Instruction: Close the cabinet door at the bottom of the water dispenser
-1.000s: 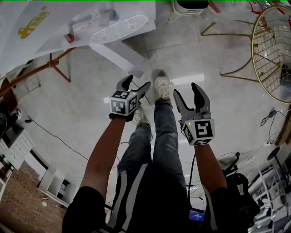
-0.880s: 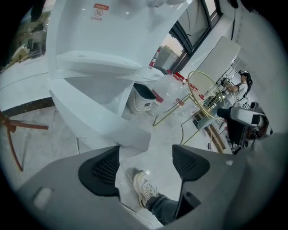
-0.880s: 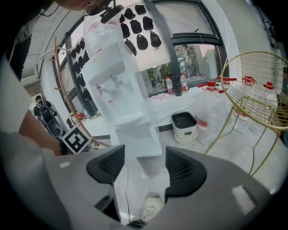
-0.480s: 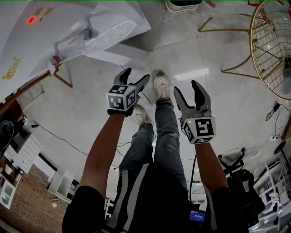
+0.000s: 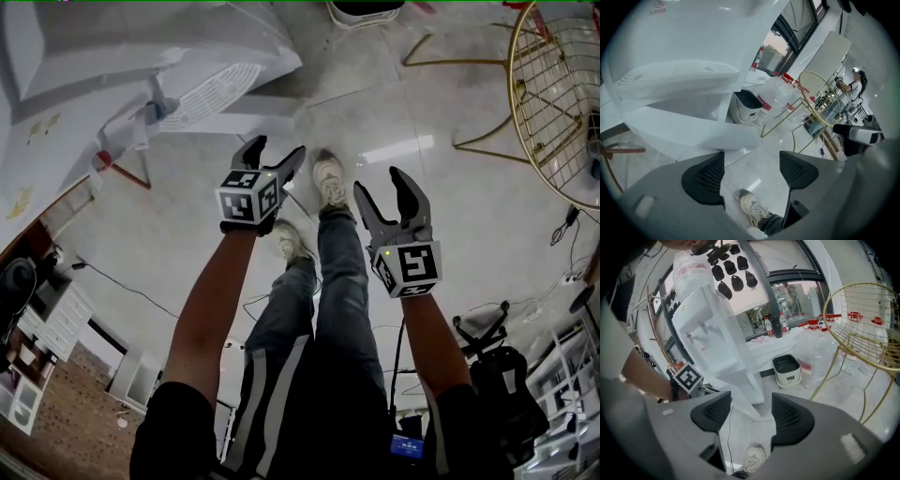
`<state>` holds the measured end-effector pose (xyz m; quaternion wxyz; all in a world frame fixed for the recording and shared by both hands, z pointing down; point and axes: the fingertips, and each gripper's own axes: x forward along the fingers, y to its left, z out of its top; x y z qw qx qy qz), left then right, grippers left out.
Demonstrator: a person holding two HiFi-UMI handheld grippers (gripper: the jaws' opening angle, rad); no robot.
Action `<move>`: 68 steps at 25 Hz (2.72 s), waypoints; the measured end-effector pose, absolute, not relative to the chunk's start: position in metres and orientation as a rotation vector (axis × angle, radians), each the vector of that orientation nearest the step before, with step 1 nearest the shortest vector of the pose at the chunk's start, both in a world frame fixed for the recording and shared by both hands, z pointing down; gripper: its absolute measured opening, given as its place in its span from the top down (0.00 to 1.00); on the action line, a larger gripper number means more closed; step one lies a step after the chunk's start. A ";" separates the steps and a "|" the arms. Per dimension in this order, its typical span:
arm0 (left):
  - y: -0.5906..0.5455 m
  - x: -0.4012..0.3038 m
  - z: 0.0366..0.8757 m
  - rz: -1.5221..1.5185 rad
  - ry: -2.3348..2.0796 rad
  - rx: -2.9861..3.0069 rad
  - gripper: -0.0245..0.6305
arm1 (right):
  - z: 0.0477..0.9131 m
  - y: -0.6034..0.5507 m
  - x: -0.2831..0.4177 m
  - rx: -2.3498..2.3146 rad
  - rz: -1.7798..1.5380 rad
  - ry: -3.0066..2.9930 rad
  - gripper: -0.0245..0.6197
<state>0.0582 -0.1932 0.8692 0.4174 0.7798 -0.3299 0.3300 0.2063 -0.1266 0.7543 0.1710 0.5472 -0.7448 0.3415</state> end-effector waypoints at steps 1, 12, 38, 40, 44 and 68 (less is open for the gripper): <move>-0.196 0.059 0.871 0.839 -0.824 1.963 0.38 | 0.752 -0.130 0.204 1.541 0.958 -2.127 0.54; -0.231 0.075 0.875 0.853 -0.843 1.976 0.38 | 0.756 -0.154 0.205 1.549 0.995 -2.128 0.54; -0.295 0.070 0.886 0.838 -0.902 1.992 0.38 | 0.784 -0.208 0.210 1.561 1.067 -1.933 0.55; -0.300 0.065 0.885 0.807 -0.941 1.954 0.38 | 0.784 -0.209 0.208 1.553 1.068 -1.923 0.56; -0.310 0.064 0.884 0.695 -0.973 1.964 0.38 | 0.776 -0.209 0.197 1.517 1.059 -1.942 0.56; -0.222 0.030 0.718 0.554 -0.940 2.166 0.57 | 0.655 -0.151 0.166 1.562 0.793 -2.057 0.67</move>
